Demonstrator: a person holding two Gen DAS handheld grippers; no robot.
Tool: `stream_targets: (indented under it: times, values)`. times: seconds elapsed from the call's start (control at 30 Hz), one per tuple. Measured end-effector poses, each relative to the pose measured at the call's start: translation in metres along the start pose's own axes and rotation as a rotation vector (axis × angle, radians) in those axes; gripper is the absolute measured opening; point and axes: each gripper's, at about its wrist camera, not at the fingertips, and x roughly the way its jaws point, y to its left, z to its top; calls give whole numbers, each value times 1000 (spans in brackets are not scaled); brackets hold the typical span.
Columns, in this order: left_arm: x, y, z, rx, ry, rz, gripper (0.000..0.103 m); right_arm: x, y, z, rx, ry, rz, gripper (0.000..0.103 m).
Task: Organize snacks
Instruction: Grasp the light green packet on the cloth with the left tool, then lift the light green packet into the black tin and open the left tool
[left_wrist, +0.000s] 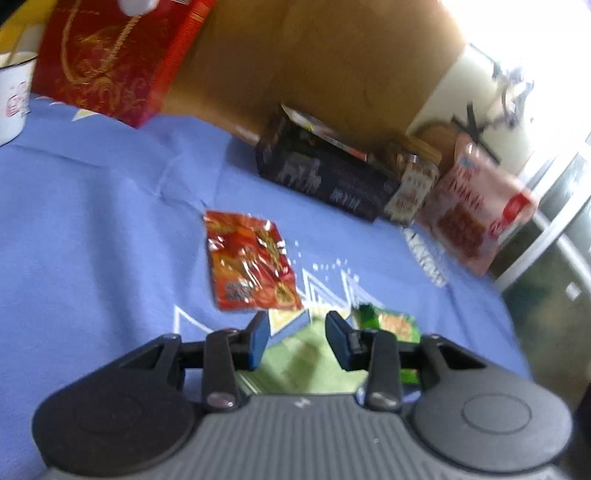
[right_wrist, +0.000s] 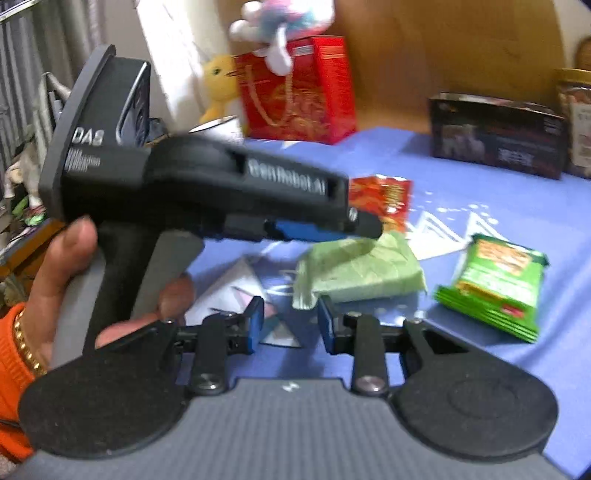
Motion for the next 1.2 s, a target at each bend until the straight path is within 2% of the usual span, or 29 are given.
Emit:
stream_targets:
  times: [0.13, 0.2, 0.37, 0.53, 0.63, 0.73, 0.9, 1.2]
  values:
    - [-27, 18, 1, -47, -45, 15, 36, -17, -1, -3, -35, -15, 42, 35]
    - [-36, 27, -2, -88, -43, -6, 36, -30, -9, -3, -26, -39, 40, 35]
    - [-47, 43, -23, -164, -11, -77, 36, -54, -46, 2, 106, -115, -9, 36]
    - [-39, 44, -37, -209, 42, -132, 40, -41, -71, 5, 197, -108, -72, 36]
    - [-33, 41, -40, -202, 59, -136, 40, -27, -74, -1, 248, -69, -48, 36]
    - [-30, 38, -40, -196, 60, -137, 40, -20, -60, -7, 240, -32, 14, 36]
    - [-30, 39, -37, -188, 49, -119, 41, -25, -35, -14, 145, -10, 77, 36]
    - [-51, 49, -23, -191, -13, -127, 41, -39, -46, -14, 145, -32, 29, 44]
